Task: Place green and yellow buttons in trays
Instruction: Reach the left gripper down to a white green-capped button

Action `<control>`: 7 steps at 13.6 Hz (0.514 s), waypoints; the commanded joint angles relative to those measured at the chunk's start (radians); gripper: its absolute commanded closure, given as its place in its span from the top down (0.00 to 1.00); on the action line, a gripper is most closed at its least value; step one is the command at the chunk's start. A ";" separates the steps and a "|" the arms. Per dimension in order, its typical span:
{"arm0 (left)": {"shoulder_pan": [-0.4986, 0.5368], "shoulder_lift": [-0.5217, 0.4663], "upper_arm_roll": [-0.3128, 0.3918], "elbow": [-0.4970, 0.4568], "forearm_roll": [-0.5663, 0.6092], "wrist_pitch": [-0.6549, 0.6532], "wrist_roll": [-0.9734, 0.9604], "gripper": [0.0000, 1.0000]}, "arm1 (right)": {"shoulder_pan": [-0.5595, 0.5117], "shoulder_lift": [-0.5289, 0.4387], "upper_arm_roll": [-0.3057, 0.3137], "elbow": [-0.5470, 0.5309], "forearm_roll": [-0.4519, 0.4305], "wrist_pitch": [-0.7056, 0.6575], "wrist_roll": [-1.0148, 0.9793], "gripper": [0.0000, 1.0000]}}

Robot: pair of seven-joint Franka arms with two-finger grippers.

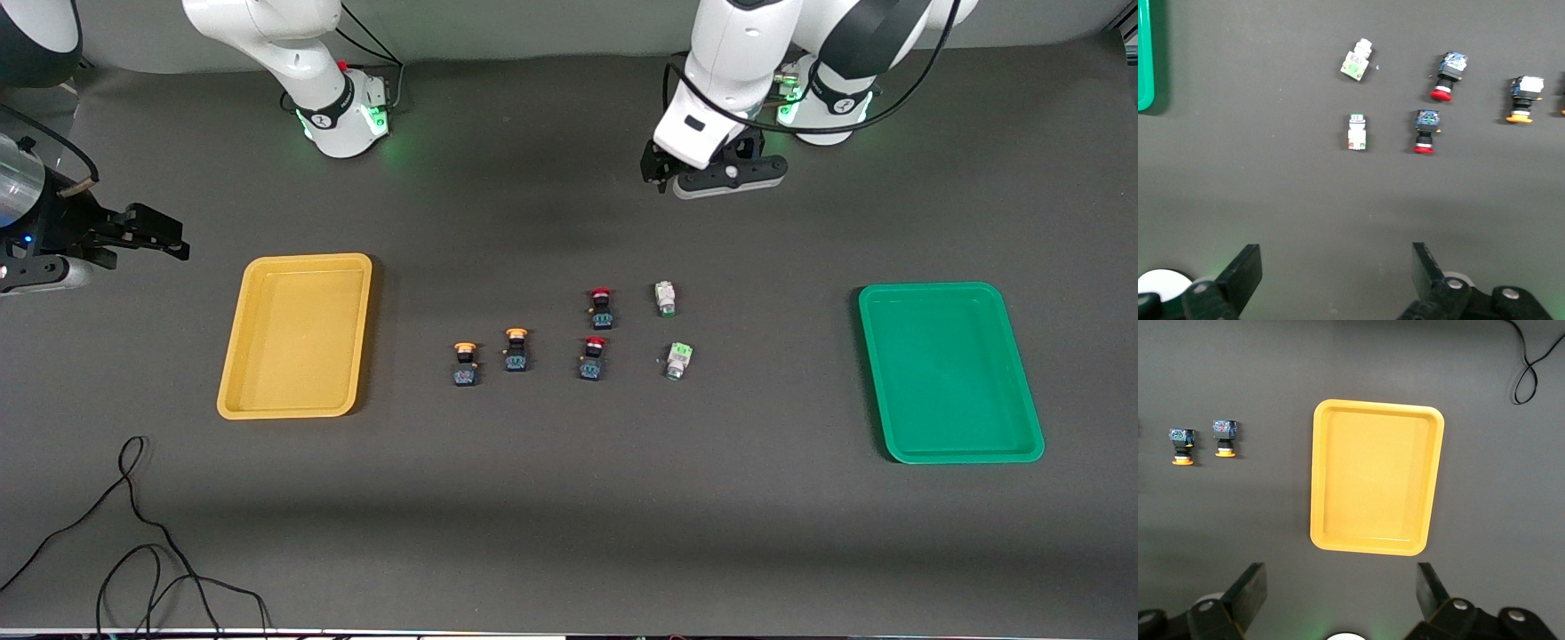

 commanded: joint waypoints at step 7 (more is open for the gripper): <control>-0.015 0.241 0.006 -0.225 0.022 0.523 0.049 1.00 | -0.010 0.015 0.003 0.039 0.017 -0.011 0.015 1.00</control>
